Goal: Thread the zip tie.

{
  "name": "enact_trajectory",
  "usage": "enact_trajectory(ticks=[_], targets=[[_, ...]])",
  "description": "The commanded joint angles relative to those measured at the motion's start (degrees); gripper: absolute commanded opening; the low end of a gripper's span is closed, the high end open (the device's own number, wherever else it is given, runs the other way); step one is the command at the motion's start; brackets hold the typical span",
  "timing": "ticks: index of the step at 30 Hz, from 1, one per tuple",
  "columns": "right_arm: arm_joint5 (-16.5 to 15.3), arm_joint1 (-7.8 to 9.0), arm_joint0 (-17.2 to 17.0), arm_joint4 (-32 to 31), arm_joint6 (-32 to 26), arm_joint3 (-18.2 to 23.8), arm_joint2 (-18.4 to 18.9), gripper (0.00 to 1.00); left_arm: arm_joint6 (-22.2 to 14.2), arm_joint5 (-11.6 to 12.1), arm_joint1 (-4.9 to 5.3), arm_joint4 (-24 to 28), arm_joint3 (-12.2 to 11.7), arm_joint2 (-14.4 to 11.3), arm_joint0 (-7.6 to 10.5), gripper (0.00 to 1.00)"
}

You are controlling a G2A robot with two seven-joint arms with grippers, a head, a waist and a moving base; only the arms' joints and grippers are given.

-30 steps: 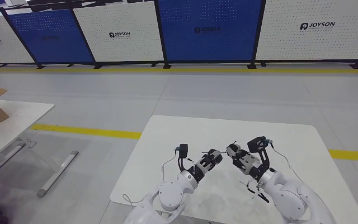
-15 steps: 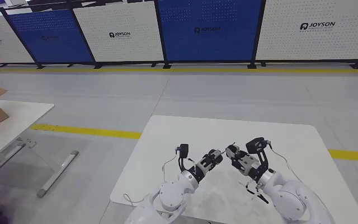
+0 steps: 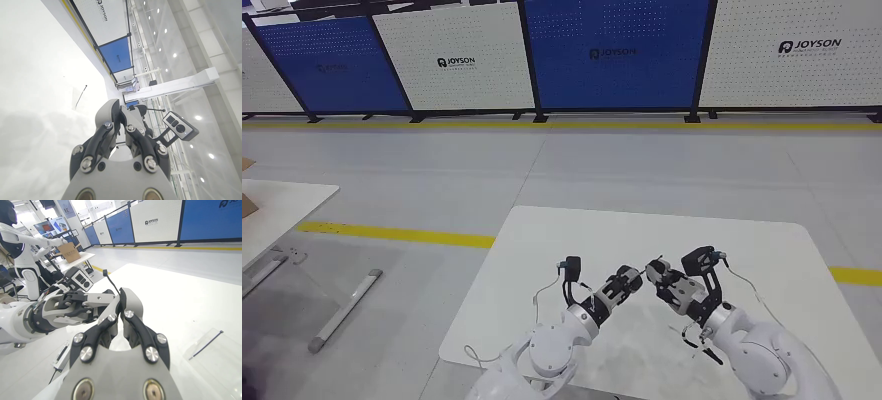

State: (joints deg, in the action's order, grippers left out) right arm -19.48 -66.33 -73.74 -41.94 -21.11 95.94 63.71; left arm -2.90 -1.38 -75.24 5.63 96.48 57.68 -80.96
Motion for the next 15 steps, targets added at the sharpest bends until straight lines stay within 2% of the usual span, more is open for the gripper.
enact_trajectory(ticks=[1,15], targets=[[0.0,0.06,0.0,0.1,-0.2,0.0,-0.1,0.0,0.0,0.3,-0.01,0.1,0.1,0.0,-0.06,0.0],[0.0,0.54,0.4,1.3,-0.2,0.0,-0.6,0.0,-0.7,0.8,0.06,-0.3,0.2,0.2,-0.29,0.0]])
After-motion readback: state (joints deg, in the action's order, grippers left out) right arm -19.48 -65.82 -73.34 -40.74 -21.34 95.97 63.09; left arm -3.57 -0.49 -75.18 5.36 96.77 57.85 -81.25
